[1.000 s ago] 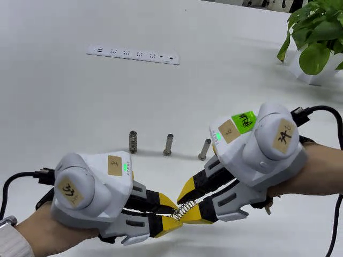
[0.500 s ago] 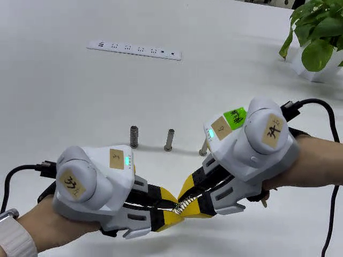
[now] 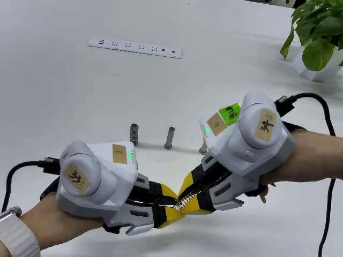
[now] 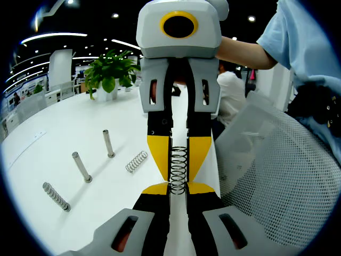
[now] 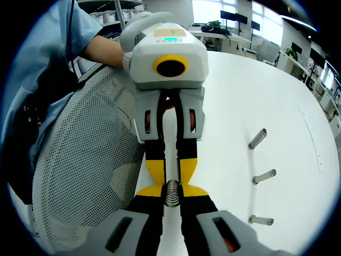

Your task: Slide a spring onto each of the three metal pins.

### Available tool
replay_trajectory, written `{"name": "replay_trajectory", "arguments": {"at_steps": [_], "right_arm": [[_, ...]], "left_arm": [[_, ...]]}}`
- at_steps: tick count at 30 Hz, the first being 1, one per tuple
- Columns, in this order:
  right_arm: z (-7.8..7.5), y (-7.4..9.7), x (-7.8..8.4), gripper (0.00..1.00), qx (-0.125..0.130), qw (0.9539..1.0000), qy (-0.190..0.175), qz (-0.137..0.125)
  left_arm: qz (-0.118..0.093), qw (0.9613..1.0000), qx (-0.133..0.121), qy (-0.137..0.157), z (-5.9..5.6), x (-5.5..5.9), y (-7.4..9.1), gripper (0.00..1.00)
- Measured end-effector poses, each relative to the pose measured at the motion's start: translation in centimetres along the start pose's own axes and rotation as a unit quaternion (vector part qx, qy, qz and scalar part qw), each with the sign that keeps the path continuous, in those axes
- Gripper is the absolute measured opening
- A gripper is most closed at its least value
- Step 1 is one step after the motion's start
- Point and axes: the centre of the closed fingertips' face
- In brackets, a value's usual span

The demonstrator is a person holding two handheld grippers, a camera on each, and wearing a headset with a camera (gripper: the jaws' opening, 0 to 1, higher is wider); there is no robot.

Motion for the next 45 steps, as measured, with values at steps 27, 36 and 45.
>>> {"name": "replay_trajectory", "arguments": {"at_steps": [27,36,45], "right_arm": [[-3.4,3.2,0.2,0.12,0.048,0.9988,0.0,0.001],[-4.5,3.5,0.1,0.12,0.052,0.9985,0.01,0.012],[-5.6,3.8,0.5,0.12,0.055,0.9972,0.027,0.042]], "left_arm": [[-0.012,0.9873,-0.121,0.102,6.0,0.6,4.2,0.38],[-0.027,0.9765,-0.177,0.12,8.0,0.9,6.9,0.5],[-0.06,0.9572,-0.25,0.133,10.1,0.9,9.5,0.73]]}}
Point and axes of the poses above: the centre of the closed fingertips' face, and the gripper's own axes: y roughly backward along the fingers, z roughly to its left, x roughly out of its underside, and after that the axes turned 1 degree about y, right-handed
